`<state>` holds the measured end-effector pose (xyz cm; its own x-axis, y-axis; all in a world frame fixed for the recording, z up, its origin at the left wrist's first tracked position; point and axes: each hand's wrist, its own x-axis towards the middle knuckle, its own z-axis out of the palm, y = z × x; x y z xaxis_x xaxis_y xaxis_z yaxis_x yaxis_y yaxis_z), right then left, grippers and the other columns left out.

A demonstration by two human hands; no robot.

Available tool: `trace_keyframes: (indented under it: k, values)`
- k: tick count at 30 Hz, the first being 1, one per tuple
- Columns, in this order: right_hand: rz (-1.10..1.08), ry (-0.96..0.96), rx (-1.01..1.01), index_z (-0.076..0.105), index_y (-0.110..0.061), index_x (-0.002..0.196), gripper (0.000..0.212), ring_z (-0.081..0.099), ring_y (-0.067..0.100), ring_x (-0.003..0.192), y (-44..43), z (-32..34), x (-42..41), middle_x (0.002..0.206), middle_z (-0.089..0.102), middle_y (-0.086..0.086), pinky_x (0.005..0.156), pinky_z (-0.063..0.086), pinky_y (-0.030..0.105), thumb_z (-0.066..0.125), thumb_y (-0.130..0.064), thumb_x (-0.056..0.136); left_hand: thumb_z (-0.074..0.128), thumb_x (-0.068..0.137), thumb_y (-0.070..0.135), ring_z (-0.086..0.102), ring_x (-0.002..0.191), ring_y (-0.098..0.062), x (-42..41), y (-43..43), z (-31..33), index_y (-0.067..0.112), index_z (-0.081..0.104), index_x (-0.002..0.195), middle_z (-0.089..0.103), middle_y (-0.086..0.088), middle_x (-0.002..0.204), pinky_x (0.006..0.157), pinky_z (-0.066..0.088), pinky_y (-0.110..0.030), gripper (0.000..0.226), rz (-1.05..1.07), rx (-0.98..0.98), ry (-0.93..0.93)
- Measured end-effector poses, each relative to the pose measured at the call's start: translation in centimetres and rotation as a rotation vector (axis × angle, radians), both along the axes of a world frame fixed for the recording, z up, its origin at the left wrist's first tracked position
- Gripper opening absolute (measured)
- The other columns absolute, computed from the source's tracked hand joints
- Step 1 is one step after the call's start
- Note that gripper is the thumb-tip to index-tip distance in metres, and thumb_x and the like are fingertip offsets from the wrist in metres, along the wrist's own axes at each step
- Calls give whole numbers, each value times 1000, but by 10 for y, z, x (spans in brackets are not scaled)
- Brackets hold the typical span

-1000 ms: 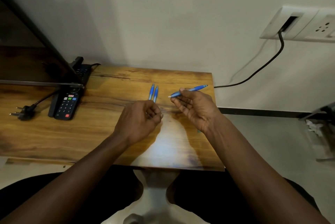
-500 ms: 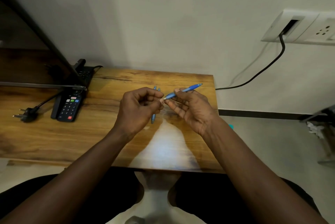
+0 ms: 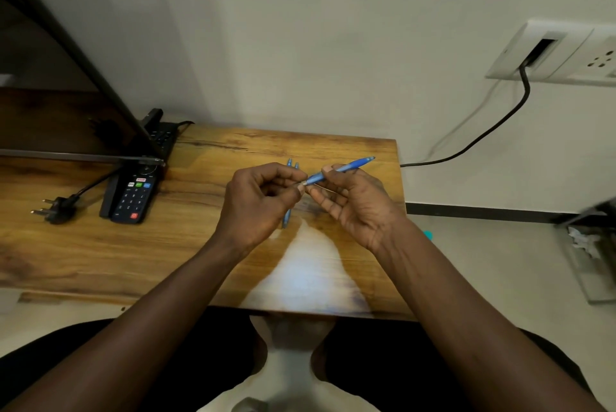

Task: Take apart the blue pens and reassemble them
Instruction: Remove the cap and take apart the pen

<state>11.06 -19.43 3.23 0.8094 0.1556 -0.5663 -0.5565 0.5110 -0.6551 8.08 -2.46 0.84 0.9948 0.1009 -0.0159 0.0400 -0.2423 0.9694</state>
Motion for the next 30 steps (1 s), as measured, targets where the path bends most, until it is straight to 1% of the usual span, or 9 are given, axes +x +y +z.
trace_keyframes:
  k: [4,8,10,14,16,19,23,27,30]
  values:
    - [-6,12,8,60,-2,111,18,75,32,91,0,0,-1,110,70,27,73,65,34,66,2,95,78,89,3,76,89,-21,1,0,0,19,82,104,80,0,91,83,66,-42,23,-2,8,-1]
    - [-7,23,8,60,-1,115,22,74,36,103,0,0,-1,118,69,30,74,65,34,66,2,94,78,89,2,75,87,-19,1,1,0,19,82,105,79,0,91,82,66,-42,23,-4,22,-2]
    - [-2,32,12,61,0,115,22,75,36,100,0,0,-1,117,71,29,74,65,34,67,1,94,78,89,3,75,88,-18,1,2,0,18,81,106,79,0,93,82,66,-42,23,-16,29,-5]
    - [31,45,21,64,3,108,14,77,34,88,2,-1,-3,96,75,24,77,65,34,66,-1,95,81,87,4,76,87,-16,1,2,0,16,81,106,79,0,92,82,66,-41,22,-15,38,-10]
    - [38,38,-8,64,1,110,17,77,31,88,2,-3,-3,100,76,22,78,65,34,69,-4,94,82,86,5,76,87,-16,1,2,0,15,81,106,79,0,91,82,66,-40,22,-14,41,-14]
    - [61,16,-76,65,-5,105,15,76,26,88,3,-5,-2,102,76,18,80,64,32,73,-8,92,83,85,6,78,87,-18,0,3,1,14,80,105,79,-2,89,80,66,-40,22,-6,13,-1]
    - [77,16,-63,67,-5,97,7,74,24,86,3,-5,-3,95,77,16,78,63,30,72,-8,92,84,84,4,79,84,-23,0,5,1,11,78,104,79,-7,87,76,66,-39,21,3,-31,13]
    - [100,21,-74,66,-7,96,9,75,24,86,2,-5,-2,92,77,14,77,63,30,74,-8,91,84,83,3,80,78,-23,-1,5,5,7,77,104,79,-10,82,67,64,-31,22,-11,-50,29]
    - [135,22,-70,65,-8,94,9,75,24,85,2,-6,-2,92,77,15,73,62,27,74,-9,91,85,82,3,80,76,-24,-2,7,7,6,76,103,78,-11,80,67,65,-34,22,-24,-18,22]
